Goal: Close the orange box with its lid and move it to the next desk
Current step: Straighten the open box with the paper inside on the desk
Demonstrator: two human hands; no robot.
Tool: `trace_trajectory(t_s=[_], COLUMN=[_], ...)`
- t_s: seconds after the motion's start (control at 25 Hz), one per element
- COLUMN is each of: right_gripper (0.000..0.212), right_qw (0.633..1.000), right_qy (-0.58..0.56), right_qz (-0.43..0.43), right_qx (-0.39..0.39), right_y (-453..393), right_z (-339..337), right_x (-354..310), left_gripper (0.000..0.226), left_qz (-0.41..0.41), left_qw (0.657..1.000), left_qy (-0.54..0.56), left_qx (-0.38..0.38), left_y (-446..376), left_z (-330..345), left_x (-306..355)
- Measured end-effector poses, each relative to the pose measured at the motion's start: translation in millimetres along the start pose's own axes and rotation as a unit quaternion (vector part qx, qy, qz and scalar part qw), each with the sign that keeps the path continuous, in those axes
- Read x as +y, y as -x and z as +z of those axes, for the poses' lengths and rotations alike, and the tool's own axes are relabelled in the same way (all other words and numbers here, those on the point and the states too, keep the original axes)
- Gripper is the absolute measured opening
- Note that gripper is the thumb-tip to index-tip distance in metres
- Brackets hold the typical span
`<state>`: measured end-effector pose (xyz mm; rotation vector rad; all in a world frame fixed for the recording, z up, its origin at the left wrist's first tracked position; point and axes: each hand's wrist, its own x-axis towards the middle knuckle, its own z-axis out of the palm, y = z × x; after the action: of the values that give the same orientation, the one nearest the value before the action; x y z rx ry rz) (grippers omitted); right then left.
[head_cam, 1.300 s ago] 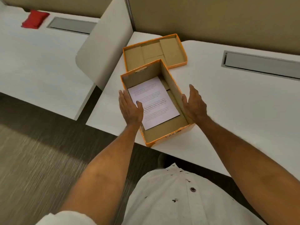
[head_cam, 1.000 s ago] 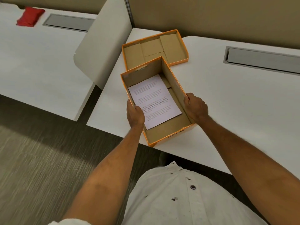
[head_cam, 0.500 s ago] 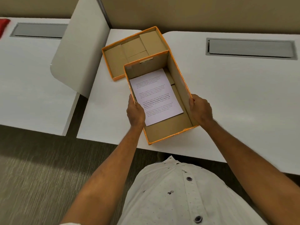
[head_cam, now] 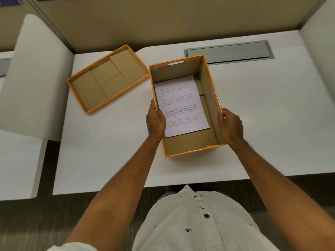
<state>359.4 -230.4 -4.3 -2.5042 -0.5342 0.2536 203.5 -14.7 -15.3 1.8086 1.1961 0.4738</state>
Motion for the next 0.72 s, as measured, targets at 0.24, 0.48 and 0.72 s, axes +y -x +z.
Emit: trace_trajectory(t_s=[0.24,0.48,0.72], right_gripper=[0.034,0.033,0.032], right_qw=[1.000,1.000,1.000], right_qy=[-0.015,-0.018,-0.005], right_qz=[0.013,0.024,0.026], right_qx=[0.019,0.000,0.010], right_y=[-28,-40,-39], right_z=[-26,-21,-14], right_x=[32,46,51], left_gripper=[0.051,0.051,0.050], left_qz=[-0.001,-0.022,-0.010], left_qw=[0.999,0.998,0.998], left_qy=[-0.002,-0.014,-0.024], left_qx=[-0.038,-0.058,-0.061], left_y=[-10,-13,-14], left_z=[44,55,58], left_x=[43,55,53])
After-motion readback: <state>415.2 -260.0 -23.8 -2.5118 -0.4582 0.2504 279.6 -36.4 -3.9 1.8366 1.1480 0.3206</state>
